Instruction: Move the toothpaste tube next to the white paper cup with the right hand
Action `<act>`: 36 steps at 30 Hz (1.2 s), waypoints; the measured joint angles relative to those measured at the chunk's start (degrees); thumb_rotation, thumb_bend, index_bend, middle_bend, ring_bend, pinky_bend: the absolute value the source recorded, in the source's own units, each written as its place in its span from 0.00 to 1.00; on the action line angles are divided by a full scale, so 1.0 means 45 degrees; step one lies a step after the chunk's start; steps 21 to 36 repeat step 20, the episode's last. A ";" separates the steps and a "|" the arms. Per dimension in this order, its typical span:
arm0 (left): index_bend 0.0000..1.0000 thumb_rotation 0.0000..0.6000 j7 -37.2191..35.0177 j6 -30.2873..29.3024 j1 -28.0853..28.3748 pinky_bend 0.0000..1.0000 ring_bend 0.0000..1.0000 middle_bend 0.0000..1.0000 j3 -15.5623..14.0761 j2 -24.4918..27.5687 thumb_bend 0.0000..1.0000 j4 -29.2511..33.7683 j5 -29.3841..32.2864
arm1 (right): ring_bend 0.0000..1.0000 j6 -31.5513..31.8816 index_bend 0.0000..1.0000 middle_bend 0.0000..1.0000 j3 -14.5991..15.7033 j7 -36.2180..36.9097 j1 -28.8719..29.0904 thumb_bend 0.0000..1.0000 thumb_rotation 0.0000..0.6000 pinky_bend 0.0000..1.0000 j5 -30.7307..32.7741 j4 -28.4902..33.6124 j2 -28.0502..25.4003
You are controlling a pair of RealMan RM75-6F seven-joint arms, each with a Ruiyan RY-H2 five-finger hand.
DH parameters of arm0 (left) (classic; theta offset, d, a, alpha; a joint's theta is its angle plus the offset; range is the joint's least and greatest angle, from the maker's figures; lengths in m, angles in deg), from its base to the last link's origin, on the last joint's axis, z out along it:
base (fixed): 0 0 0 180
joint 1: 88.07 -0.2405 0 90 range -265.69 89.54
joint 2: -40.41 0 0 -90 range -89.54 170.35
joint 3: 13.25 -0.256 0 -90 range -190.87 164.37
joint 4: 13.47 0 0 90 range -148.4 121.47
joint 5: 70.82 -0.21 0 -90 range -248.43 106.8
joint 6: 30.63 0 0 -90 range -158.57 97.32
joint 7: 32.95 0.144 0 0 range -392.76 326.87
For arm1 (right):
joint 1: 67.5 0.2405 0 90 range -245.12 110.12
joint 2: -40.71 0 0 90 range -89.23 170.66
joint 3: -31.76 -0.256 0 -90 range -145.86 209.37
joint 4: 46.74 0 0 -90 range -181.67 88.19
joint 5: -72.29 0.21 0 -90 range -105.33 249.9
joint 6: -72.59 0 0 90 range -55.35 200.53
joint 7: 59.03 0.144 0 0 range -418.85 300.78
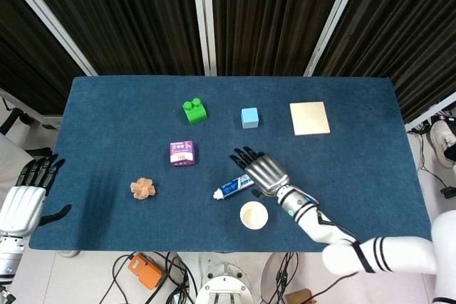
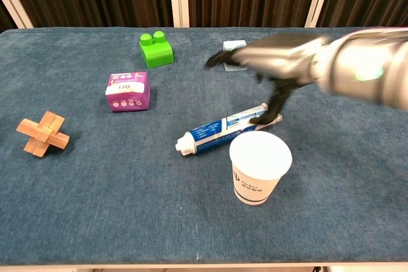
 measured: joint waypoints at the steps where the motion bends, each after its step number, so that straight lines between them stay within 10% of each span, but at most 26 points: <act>1: 0.00 1.00 0.0001 -0.0019 -0.0011 0.04 0.00 0.00 -0.0006 -0.0006 0.13 -0.0006 -0.0017 | 0.00 0.0529 0.00 0.00 0.0211 0.0086 -0.0348 0.34 1.00 0.24 -0.0551 0.0188 -0.0279; 9: 0.00 1.00 0.0365 -0.0002 -0.0031 0.04 0.00 0.00 -0.0047 -0.0145 0.13 0.0019 -0.0057 | 0.00 0.6752 0.00 0.00 0.2688 0.2655 -0.5309 0.31 1.00 0.02 -0.4845 -0.0070 -0.2346; 17: 0.00 1.00 0.0979 -0.0016 -0.0079 0.04 0.00 0.00 -0.0084 -0.0439 0.13 0.0106 -0.0082 | 0.00 0.9318 0.00 0.00 0.3763 0.7220 -0.8840 0.31 1.00 0.00 -0.6171 -0.3491 -0.2830; 36: 0.00 1.00 0.1113 -0.0017 -0.0078 0.04 0.00 0.00 -0.0017 -0.0493 0.13 0.0115 0.0024 | 0.00 0.9870 0.00 0.00 0.3750 0.7627 -0.9448 0.31 1.00 0.00 -0.6830 -0.3852 -0.2933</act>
